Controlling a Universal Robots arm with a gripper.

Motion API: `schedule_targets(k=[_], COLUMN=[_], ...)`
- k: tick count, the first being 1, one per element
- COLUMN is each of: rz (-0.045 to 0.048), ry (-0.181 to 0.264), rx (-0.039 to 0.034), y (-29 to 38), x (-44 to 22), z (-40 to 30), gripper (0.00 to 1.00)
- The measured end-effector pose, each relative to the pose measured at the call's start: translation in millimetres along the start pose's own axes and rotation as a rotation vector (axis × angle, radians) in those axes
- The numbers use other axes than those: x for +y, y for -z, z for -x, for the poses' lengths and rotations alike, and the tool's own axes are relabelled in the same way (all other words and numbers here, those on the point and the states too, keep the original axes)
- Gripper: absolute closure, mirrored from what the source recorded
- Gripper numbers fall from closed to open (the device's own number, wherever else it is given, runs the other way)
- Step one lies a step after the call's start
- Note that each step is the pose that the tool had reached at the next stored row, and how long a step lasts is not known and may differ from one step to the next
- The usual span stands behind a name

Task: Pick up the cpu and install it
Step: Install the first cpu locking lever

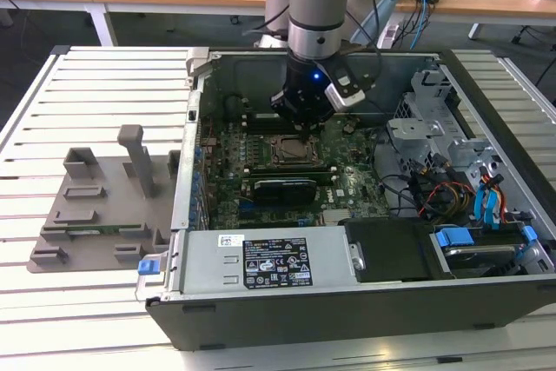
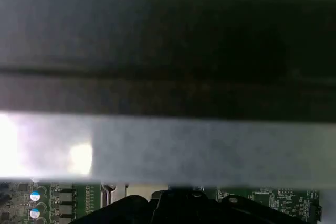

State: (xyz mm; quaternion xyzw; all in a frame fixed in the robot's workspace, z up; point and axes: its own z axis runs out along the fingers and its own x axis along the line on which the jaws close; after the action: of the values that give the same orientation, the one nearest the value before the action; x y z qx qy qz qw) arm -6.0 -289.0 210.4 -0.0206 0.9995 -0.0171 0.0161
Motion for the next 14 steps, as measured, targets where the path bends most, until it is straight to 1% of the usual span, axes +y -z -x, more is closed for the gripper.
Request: schedule_targets(k=[2, 4, 8, 10, 14], rz=[-0.0010, -0.0024, -0.0079, -0.0103, -0.0136], ry=[0.000, 0.000, 0.000, 0.000, 0.000], rx=[0.0001, 0.0001, 0.0004, 0.0004, 0.0006], y=[0.0, 2.0, 13.8, 18.1, 23.6], x=[-2.9, -3.8, -4.3, -4.4, -4.6], z=[-0.1, -0.1, 0.3, 0.4, 0.6], gripper=[0.89, 0.89, 0.89, 0.89, 0.89])
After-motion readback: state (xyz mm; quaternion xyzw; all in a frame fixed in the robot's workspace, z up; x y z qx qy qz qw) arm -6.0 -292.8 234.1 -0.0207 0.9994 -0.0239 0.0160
